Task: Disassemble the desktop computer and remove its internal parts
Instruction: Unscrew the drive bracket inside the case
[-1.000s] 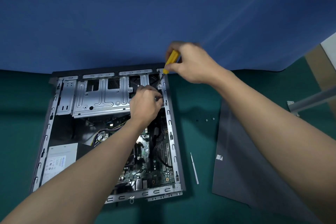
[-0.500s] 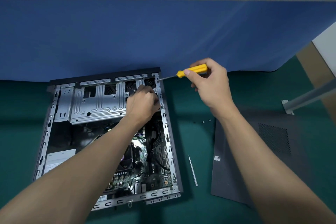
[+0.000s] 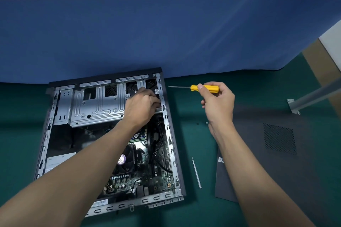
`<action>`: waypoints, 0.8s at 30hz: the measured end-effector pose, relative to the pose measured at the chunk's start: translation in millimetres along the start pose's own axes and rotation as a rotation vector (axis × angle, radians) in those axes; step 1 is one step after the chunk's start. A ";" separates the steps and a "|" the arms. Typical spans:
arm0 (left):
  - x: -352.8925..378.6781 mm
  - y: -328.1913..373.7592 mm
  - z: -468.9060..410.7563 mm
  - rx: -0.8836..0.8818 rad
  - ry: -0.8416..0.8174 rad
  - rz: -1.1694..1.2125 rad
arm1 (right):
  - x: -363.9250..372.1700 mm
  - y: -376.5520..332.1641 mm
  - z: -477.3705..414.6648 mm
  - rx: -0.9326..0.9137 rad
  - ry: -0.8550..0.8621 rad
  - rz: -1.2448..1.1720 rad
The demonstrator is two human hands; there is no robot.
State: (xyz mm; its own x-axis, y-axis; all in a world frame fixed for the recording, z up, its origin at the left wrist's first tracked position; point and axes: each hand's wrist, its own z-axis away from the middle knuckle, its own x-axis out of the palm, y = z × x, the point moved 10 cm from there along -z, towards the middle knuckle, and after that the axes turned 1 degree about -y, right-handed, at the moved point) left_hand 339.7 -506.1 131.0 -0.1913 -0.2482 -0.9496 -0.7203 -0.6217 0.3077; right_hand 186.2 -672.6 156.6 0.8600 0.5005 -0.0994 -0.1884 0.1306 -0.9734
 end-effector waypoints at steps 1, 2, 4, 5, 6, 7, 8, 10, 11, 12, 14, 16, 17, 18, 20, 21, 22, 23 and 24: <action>-0.9 2.1 0.9 0.013 0.012 -0.020 | 1.4 2.0 1.1 0.003 0.000 -0.001; -1.2 3.5 1.8 0.018 0.022 -0.046 | 2.9 4.2 2.4 0.006 -0.002 -0.007; -0.2 3.6 3.1 0.003 0.035 -0.082 | 6.2 9.4 5.7 0.018 -0.004 -0.016; 1.4 3.3 3.4 -0.012 0.035 -0.089 | 7.7 12.3 7.4 0.025 -0.004 -0.016; 3.4 3.0 3.5 -0.026 0.031 -0.093 | 8.8 15.3 9.0 0.033 -0.005 -0.016; 5.3 2.4 3.5 -0.040 0.027 -0.096 | 9.8 18.4 10.4 0.040 -0.005 -0.014; 6.7 1.5 3.8 -0.055 0.025 -0.092 | 10.2 21.2 11.5 0.047 -0.004 -0.011; 7.2 -0.5 4.8 -0.085 0.039 -0.066 | 10.0 25.3 12.6 0.056 0.002 -0.009; 6.1 -2.0 5.6 -0.100 0.053 -0.045 | 9.7 26.6 12.8 0.057 0.004 -0.009; 4.9 -3.4 6.5 -0.115 0.065 -0.022 | 9.8 27.4 12.9 0.058 0.005 -0.012; 4.7 -4.9 6.8 -0.128 0.056 -0.004 | 10.3 28.5 12.7 0.058 0.005 -0.017; 5.9 -4.0 5.5 -0.115 0.027 -0.021 | 10.9 29.1 12.5 0.059 0.003 -0.014; 5.2 -3.6 4.8 -0.108 0.020 -0.022 | 11.1 29.3 12.5 0.060 0.003 -0.012; 4.1 -2.9 4.4 -0.098 0.015 -0.021 | 11.2 29.8 12.4 0.061 0.004 -0.009; 3.3 1.6 5.1 -0.047 0.002 -0.042 | 10.3 30.9 12.7 0.065 0.008 0.000; 2.9 4.4 6.2 -0.014 -0.003 -0.057 | 9.9 31.5 13.2 0.067 0.009 0.001; 1.9 6.4 7.0 0.014 -0.004 -0.065 | 9.6 32.1 13.7 0.068 0.010 0.002; 0.1 7.2 7.2 0.031 -0.003 -0.070 | 9.3 32.8 14.2 0.068 0.012 0.004; -1.2 7.4 6.8 0.042 -0.004 -0.080 | 9.1 33.3 14.9 0.069 0.014 0.006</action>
State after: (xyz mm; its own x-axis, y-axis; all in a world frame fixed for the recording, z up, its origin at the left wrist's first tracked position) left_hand 330.0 -505.4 134.1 -0.1348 -0.1957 -0.9714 -0.7607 -0.6077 0.2280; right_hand 180.7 -651.0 126.3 0.8655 0.4891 -0.1083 -0.2250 0.1865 -0.9563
